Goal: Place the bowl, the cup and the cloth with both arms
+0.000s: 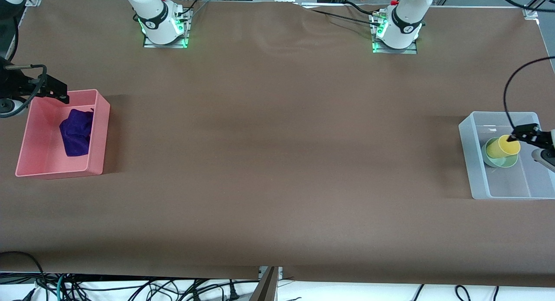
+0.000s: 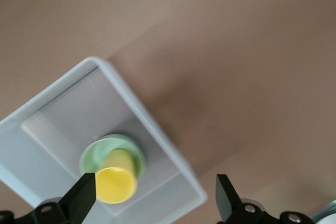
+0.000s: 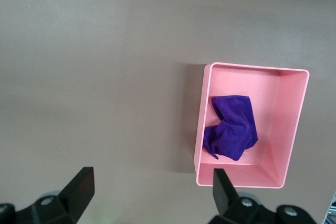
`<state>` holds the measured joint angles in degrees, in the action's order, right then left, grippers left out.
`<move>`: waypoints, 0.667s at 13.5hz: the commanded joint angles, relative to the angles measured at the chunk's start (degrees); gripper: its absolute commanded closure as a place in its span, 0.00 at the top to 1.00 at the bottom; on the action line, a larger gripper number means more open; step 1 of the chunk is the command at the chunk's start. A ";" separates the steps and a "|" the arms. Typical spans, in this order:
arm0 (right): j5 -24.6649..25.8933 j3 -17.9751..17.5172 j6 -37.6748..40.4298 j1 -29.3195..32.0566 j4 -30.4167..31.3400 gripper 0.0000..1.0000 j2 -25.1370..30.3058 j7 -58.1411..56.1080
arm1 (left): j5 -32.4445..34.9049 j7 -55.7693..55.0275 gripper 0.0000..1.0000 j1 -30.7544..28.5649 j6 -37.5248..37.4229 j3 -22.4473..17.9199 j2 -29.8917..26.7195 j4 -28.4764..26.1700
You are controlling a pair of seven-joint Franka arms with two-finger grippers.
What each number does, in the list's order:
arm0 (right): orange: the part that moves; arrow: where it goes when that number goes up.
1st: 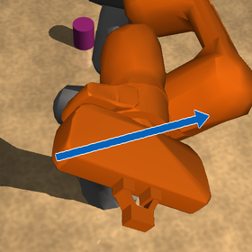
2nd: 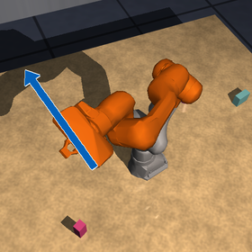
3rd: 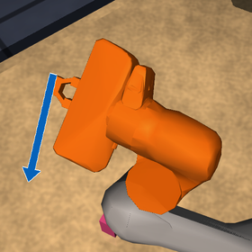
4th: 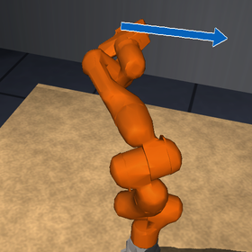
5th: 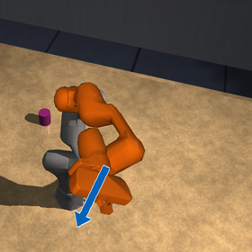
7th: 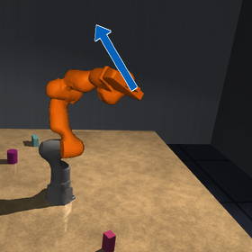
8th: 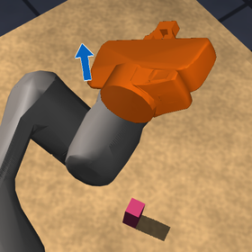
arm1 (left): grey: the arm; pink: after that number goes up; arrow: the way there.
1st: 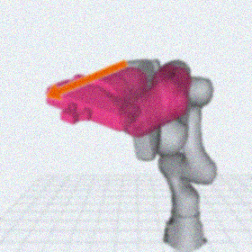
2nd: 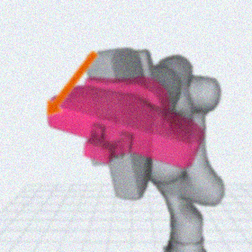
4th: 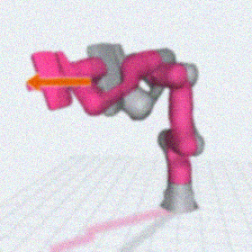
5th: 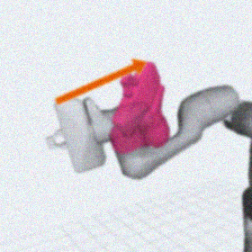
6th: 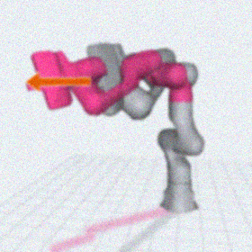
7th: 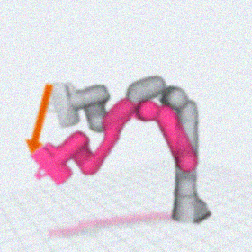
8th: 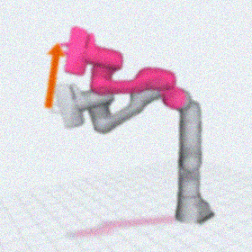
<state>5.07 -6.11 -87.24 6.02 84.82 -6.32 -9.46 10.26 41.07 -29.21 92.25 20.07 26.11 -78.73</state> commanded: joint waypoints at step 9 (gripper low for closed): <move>1.17 -0.22 0.49 -1.89 -0.10 1.00 0.61 0.50 | -1.73 -35.80 1.00 15.25 -8.43 3.40 -15.79 -6.93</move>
<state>5.29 -6.20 -87.21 4.25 84.80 -6.32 -9.45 9.98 5.70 -23.33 81.20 34.63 18.56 -78.17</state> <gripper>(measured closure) 0.000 0.000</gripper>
